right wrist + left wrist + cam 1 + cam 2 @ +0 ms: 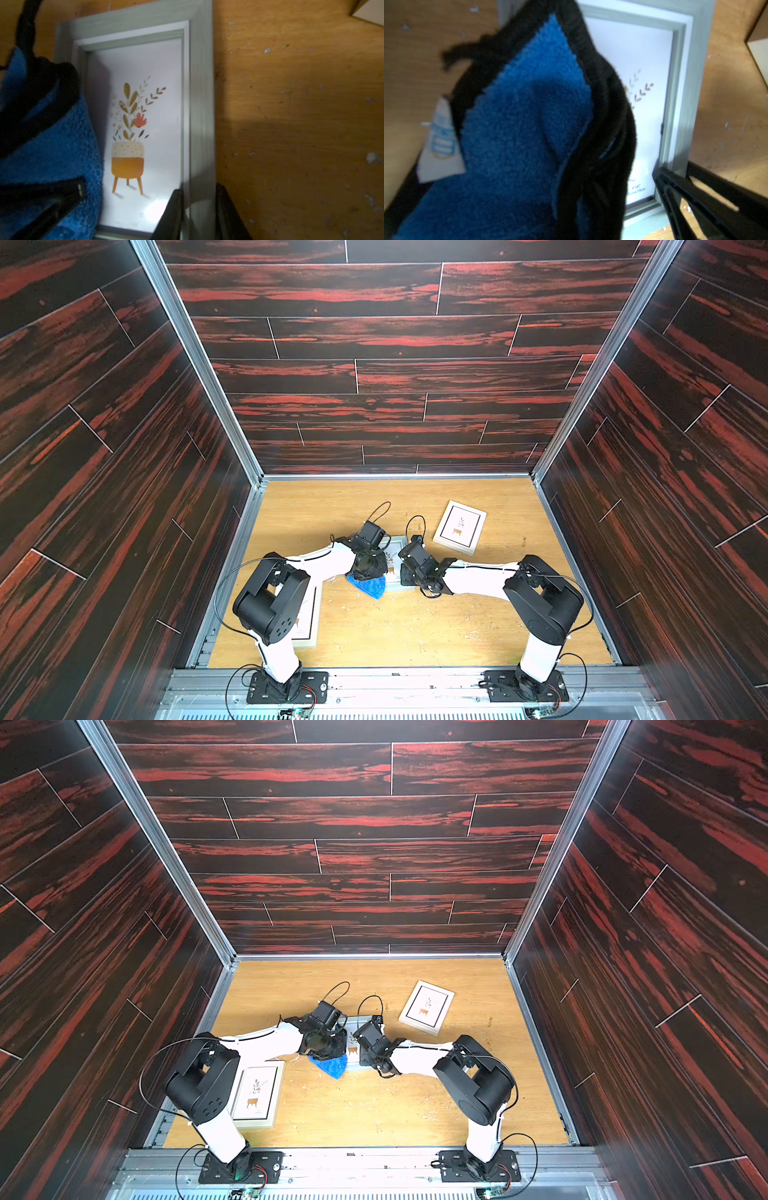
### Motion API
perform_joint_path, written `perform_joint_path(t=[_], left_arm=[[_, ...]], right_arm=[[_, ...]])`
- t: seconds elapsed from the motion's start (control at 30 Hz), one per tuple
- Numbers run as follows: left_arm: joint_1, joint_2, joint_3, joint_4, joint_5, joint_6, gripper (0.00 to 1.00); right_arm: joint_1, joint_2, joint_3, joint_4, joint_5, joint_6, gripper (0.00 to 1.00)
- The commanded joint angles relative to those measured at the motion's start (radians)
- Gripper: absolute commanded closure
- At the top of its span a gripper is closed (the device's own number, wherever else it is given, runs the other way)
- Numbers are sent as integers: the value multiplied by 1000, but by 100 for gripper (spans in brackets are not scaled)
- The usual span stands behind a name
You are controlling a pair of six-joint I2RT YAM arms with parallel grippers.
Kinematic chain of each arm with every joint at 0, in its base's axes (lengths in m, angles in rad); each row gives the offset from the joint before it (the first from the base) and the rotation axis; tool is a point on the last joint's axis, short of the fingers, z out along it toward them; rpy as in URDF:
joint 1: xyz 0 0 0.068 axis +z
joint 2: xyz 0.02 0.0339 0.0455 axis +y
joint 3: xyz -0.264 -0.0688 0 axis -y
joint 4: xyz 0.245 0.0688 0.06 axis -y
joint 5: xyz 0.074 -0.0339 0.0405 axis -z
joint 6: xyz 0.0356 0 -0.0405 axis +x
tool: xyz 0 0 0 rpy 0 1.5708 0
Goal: Wipe the picture frame with a cloth
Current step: Wipe the dirt from the picture frame.
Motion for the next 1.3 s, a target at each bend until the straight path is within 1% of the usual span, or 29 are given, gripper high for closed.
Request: perform_joint_path(t=[0.0,0.07,0.13,0.23,0.37,0.43,0.47,0.53,0.6,0.67,0.77,0.87,1.0,1.07,1.1,1.17,1.27], left_arm=[[84,134,128,-71,-52,47,100],[89,184,207,-106,-56,62,100],[71,166,190,-94,-40,48,100],[13,62,62,-72,-36,14,100],[-37,-99,-157,3,-1,-78,100],[-38,-123,-191,16,1,-91,100],[-38,-119,-181,17,-15,-88,100],[-25,-74,-117,-5,-36,-56,100],[-3,14,-33,-9,-19,-30,100],[5,62,7,9,0,-32,100],[0,57,9,36,8,-45,100],[21,44,59,-37,-59,0,100],[99,127,187,-104,-70,63,100],[103,173,225,-121,-75,78,100],[103,182,223,-111,-65,72,100],[87,165,175,-60,-43,44,100],[31,134,121,-33,-56,15,100]], right_arm=[[-7,-9,-28,-78,-5,31,98],[-7,-11,-25,-85,4,33,98],[-7,-8,-25,-83,7,38,98],[-7,1,-25,-77,1,46,98],[-7,12,-23,-65,-9,43,98],[-7,14,-20,-68,-10,40,98],[-7,11,-18,-69,-13,39,98],[-7,6,-19,-72,-15,36,98],[-7,2,-16,-78,-9,34,98],[-7,-3,-13,-86,2,35,98],[-7,-7,-23,-81,3,43,98],[-2,-7,-40,-59,-17,53,98],[3,-5,-39,-65,-17,48,98],[3,-4,-36,-69,-9,46,99],[3,-2,-31,-73,-7,45,99],[2,3,-29,-73,-9,45,99],[3,7,-32,-66,-18,48,98]])
